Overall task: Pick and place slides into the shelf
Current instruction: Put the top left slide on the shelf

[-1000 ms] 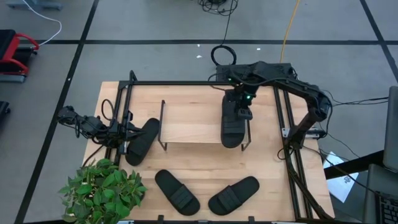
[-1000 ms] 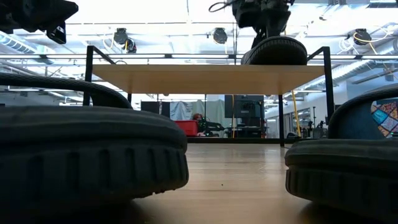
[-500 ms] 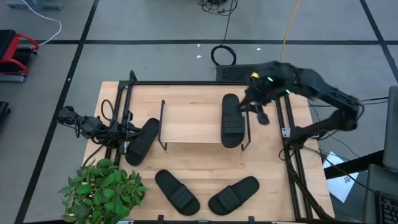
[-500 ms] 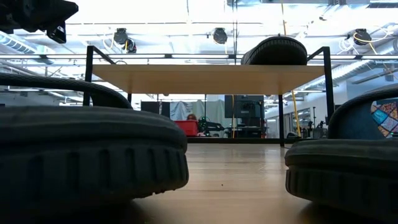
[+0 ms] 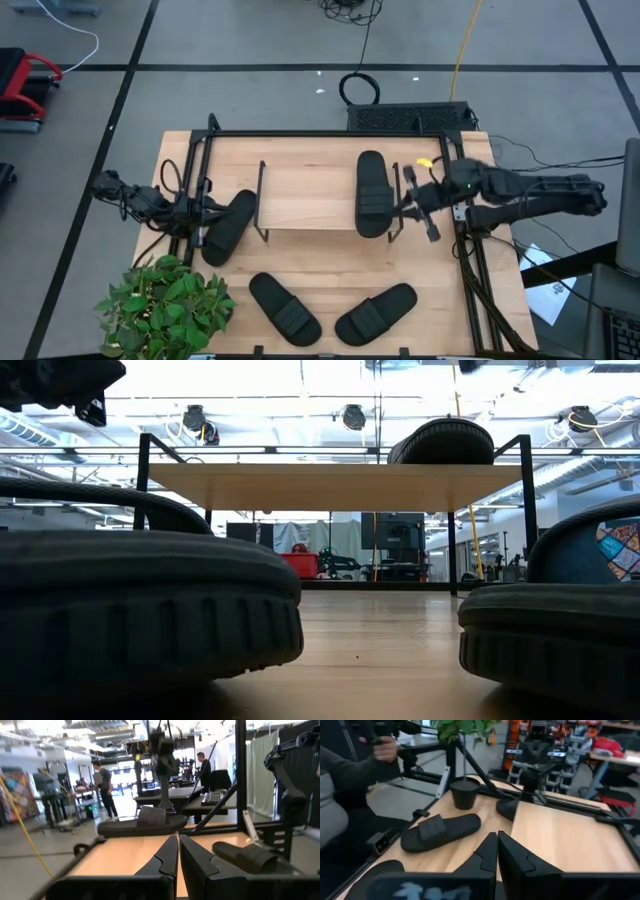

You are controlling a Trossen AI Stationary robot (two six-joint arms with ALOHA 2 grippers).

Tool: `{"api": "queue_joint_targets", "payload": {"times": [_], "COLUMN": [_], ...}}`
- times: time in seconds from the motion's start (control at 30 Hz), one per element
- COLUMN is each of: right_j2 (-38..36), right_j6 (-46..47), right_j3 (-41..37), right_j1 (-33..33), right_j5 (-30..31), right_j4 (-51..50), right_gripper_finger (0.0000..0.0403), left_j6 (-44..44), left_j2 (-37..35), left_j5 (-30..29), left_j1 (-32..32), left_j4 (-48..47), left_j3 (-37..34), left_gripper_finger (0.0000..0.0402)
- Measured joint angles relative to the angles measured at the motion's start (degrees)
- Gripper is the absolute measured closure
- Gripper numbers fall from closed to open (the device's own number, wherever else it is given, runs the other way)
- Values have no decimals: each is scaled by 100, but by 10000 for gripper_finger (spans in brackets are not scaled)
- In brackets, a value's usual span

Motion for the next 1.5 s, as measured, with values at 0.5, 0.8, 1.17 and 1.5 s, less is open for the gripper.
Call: {"api": "queue_joint_targets", "payload": {"times": [0.5,0.8,1.17,1.5], "right_j2": [-2234,-3637,-4530,-4487], "right_j6": [-93,885,897,668], "right_j3": [-1399,-2258,-3289,-3983], "right_j1": [282,341,335,335], "right_j5": [805,601,653,651], "right_j4": [182,174,963,2144], "right_gripper_finger": [402,403,403,403], "left_j6": [550,-132,-1936,-2193], "left_j2": [-57,-85,-74,-76], "left_j5": [-167,-1168,-368,-1776], "left_j1": [0,0,0,-65], "left_j4": [-640,-1074,-3554,-5532], "left_j3": [835,949,2497,3982], "left_gripper_finger": [400,401,401,401]}}
